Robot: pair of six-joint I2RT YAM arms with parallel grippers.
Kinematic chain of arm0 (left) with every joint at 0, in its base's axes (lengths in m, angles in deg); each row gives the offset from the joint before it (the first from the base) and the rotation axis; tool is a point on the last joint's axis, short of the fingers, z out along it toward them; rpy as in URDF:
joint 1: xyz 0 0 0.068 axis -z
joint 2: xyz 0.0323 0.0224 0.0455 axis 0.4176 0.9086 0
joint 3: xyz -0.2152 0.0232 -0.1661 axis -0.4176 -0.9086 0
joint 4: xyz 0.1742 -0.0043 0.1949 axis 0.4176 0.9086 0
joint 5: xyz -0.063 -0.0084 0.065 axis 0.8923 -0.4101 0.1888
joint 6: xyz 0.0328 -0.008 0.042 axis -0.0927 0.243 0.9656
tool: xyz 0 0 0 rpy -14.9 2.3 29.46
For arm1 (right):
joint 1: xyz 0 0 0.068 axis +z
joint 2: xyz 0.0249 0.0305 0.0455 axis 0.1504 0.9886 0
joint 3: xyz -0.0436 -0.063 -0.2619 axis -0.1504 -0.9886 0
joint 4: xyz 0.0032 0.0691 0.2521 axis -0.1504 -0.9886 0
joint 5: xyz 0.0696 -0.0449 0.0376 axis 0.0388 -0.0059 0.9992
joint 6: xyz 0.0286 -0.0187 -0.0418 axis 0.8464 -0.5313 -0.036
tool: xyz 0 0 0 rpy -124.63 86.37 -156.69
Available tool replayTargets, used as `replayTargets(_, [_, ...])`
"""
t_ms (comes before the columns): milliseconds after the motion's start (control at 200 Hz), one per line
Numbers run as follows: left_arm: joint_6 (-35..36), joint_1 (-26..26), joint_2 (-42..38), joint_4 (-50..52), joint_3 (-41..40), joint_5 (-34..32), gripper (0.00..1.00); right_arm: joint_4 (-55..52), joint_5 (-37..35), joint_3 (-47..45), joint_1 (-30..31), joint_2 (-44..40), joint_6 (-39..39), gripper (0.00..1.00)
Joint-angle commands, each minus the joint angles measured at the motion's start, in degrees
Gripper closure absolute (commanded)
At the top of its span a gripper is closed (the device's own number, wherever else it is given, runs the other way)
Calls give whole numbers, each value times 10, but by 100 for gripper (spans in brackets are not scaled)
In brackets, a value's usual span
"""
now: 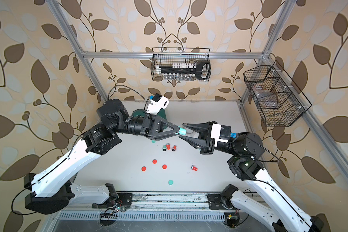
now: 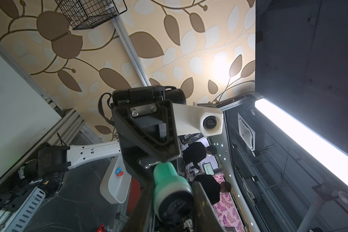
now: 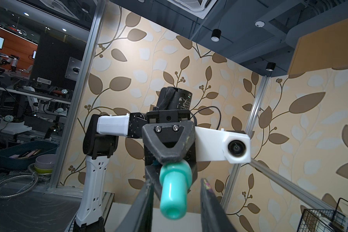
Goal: Close the stamp cap
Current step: Pick up the stamp from the center of the board.
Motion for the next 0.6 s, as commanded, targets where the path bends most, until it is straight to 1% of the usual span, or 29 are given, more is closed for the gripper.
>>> replayTargets(0, [-2,6,-19,-37,7,11,86,19,3,11,4,0,9,68])
replayTargets(265, [-4,6,-18,-42,2,10,87,11,-1,18,9,12,8,71])
replayTargets(465, [-3,6,-18,-42,1,10,87,7,0,26,13,15,4,77])
replayTargets(595, [0,6,-16,-32,0,8,88,7,-1,28,14,16,4,77])
